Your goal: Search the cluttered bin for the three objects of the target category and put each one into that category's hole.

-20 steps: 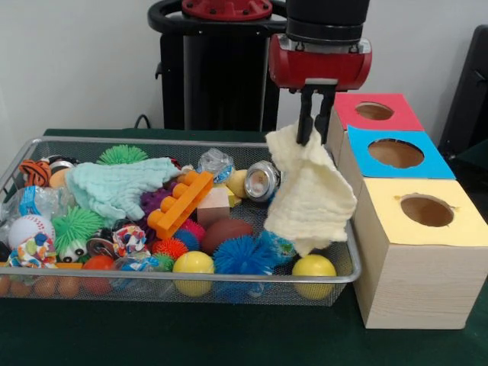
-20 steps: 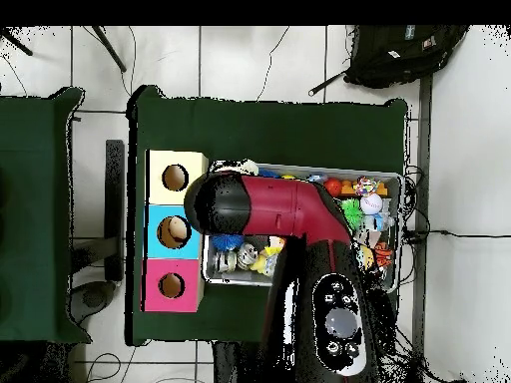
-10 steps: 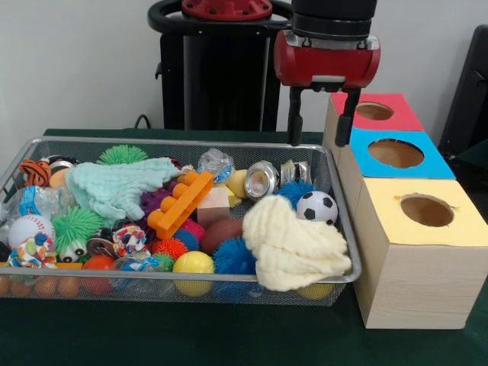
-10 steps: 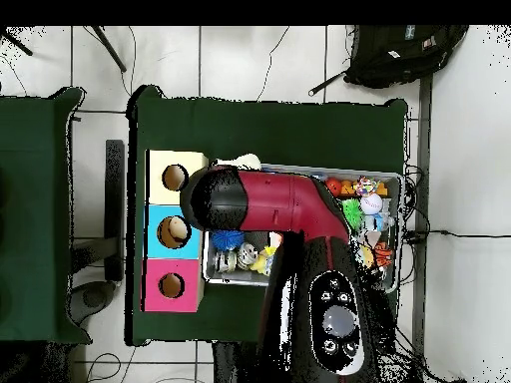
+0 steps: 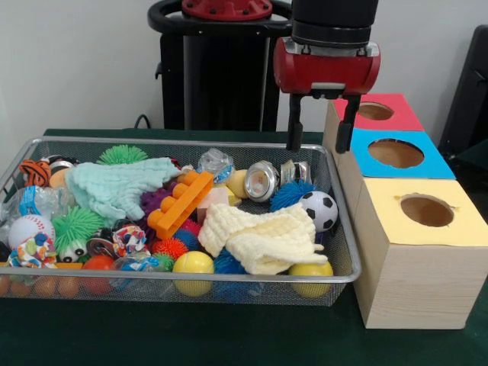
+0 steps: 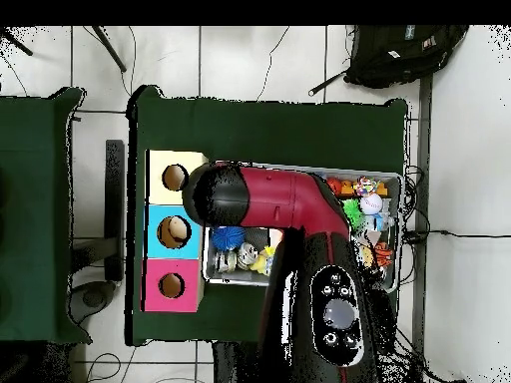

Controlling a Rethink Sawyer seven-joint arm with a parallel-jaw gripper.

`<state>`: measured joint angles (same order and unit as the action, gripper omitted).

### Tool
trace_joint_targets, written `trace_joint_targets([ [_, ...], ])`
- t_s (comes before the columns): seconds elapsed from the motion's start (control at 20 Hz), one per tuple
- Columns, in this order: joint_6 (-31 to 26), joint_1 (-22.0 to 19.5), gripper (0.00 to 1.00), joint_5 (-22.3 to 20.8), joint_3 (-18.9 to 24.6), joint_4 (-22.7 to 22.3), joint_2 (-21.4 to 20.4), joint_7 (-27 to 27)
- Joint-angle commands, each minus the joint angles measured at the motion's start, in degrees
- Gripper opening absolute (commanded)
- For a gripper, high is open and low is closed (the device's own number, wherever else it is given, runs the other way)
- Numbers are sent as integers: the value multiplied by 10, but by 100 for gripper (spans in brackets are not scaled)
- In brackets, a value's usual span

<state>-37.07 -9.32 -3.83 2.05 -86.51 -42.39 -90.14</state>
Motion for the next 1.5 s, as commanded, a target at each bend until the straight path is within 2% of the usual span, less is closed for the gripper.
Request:
trace_joint_targets([
  [0.05, -20, -24, 100, 10, 10, 13, 27, -75],
  [0.6, -46, -65, 100, -7, 16, 3, 11, -24],
  [0.8, -14, -87, 100, -15, 20, -30, 3, -15],
  [1.0, 32, -107, 100, -22, 33, -82, -3, -9],
  [1.2, 67, -103, 100, -27, 32, -114, -4, -35],
  [1.5, 112, -90, 100, -28, 24, -134, 11, -68],
])
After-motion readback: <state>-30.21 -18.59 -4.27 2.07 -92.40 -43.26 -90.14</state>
